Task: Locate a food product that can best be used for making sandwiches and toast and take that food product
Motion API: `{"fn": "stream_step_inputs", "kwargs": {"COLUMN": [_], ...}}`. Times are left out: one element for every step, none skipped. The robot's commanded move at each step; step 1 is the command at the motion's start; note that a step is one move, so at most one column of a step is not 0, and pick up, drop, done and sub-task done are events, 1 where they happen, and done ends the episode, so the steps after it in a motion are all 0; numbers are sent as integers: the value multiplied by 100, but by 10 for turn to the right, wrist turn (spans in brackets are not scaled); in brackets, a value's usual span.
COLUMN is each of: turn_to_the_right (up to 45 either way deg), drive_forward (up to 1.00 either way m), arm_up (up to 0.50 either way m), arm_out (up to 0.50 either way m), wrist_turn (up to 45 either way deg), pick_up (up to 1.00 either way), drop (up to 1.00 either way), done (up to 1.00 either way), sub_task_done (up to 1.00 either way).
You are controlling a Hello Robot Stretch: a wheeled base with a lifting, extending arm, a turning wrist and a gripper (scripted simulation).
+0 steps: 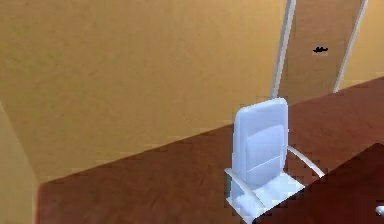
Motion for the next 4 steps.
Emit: {"fn": "stream_step_inputs", "kwargs": {"turn_to_the_right": [450,0,-360,0], "drive_forward": [0,15,0,0], "arm_up": [0,0,0,50], "arm_out": [0,0,0,0], "wrist_turn": [0,0,0,0], "pick_up": [0,0,0,0], "drop": [0,0,0,0], "done": [0,0,0,0], "sub_task_done": [0,0,0,0]}}
